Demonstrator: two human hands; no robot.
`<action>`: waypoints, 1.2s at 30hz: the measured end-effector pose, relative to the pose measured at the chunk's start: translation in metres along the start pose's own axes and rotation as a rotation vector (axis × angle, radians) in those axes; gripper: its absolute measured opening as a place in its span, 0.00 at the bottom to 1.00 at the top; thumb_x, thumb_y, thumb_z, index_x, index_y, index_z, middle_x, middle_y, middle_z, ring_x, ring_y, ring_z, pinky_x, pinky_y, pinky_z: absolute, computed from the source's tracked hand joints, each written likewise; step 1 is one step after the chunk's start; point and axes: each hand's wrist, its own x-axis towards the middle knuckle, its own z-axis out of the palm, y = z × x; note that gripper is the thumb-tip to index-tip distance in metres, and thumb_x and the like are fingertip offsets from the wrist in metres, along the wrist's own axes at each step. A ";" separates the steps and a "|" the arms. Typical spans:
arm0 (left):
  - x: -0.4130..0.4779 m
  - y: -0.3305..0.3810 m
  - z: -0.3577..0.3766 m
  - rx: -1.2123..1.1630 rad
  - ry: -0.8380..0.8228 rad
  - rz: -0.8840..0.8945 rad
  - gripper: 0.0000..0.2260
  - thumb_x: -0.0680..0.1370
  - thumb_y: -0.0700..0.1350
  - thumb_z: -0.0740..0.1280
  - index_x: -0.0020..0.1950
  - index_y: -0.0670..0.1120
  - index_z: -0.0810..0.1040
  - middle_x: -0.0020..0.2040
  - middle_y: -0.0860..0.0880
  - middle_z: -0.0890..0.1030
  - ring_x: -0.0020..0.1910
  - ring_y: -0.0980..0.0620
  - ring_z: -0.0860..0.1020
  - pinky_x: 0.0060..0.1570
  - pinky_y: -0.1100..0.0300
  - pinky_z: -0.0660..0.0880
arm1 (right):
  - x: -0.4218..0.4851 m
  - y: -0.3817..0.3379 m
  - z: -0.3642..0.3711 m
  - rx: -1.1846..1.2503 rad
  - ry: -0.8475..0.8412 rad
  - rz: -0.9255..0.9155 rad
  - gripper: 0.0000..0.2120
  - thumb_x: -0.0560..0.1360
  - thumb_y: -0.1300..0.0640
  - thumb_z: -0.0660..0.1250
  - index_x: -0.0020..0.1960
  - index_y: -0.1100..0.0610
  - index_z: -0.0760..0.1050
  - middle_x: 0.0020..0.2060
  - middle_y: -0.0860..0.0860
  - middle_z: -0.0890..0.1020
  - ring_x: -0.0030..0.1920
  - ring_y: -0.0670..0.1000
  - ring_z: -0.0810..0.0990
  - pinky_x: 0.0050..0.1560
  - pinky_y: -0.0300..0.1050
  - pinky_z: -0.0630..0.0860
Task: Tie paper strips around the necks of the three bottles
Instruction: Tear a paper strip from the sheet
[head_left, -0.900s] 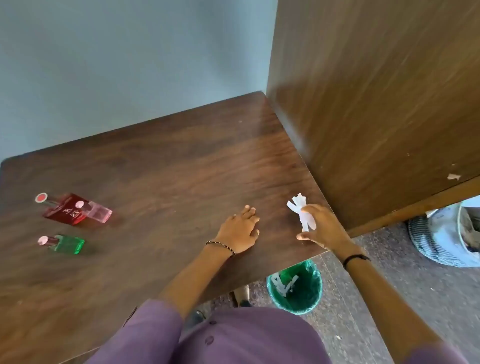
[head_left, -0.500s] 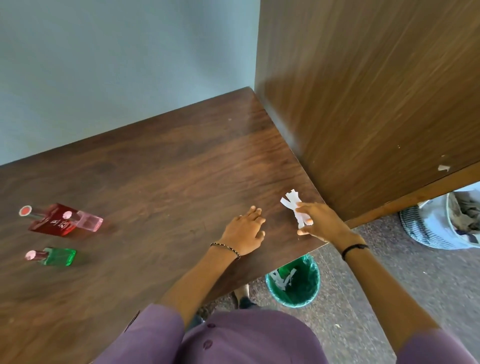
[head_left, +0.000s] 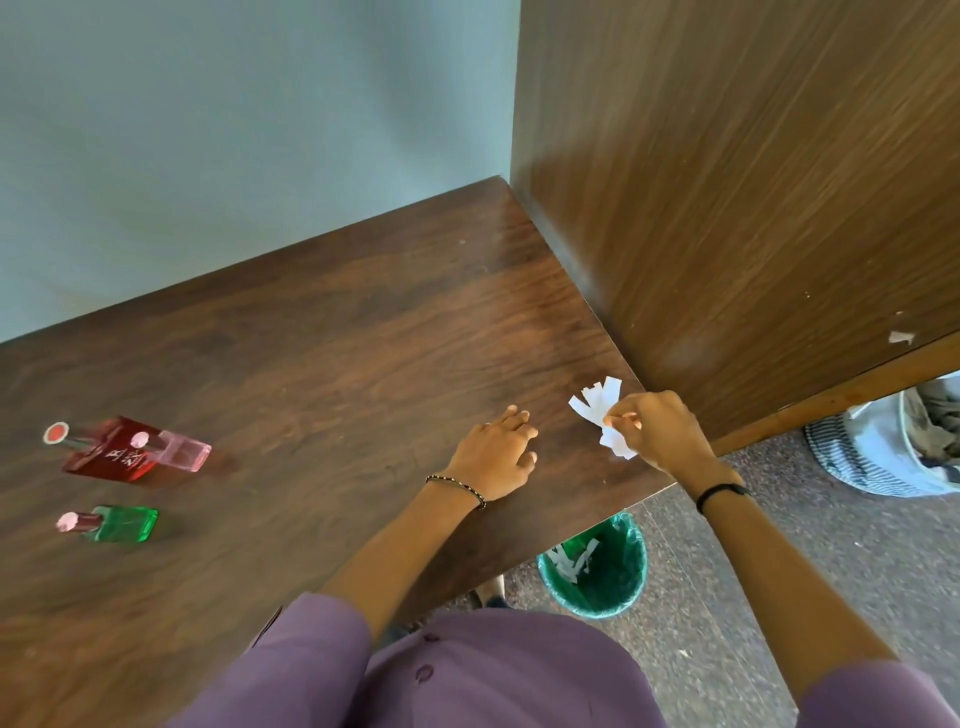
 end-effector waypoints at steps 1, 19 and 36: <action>0.001 0.001 -0.001 -0.005 0.005 0.003 0.20 0.84 0.48 0.58 0.75 0.45 0.68 0.80 0.48 0.61 0.81 0.50 0.54 0.75 0.51 0.59 | 0.000 -0.001 0.000 0.020 0.027 0.010 0.10 0.80 0.53 0.69 0.53 0.57 0.86 0.50 0.56 0.87 0.45 0.55 0.84 0.46 0.47 0.81; 0.019 0.030 0.010 -0.644 0.125 -0.236 0.15 0.81 0.45 0.65 0.66 0.41 0.74 0.60 0.42 0.82 0.56 0.43 0.82 0.55 0.51 0.78 | -0.030 -0.026 0.011 0.710 0.190 0.138 0.09 0.73 0.55 0.78 0.50 0.56 0.85 0.42 0.46 0.88 0.43 0.41 0.87 0.47 0.37 0.82; 0.018 0.033 0.015 -1.486 0.100 -0.552 0.11 0.80 0.31 0.65 0.39 0.38 0.80 0.34 0.44 0.82 0.27 0.55 0.83 0.37 0.59 0.84 | -0.035 -0.038 0.018 0.924 -0.126 0.082 0.20 0.64 0.64 0.83 0.53 0.56 0.82 0.47 0.48 0.89 0.51 0.46 0.87 0.58 0.44 0.82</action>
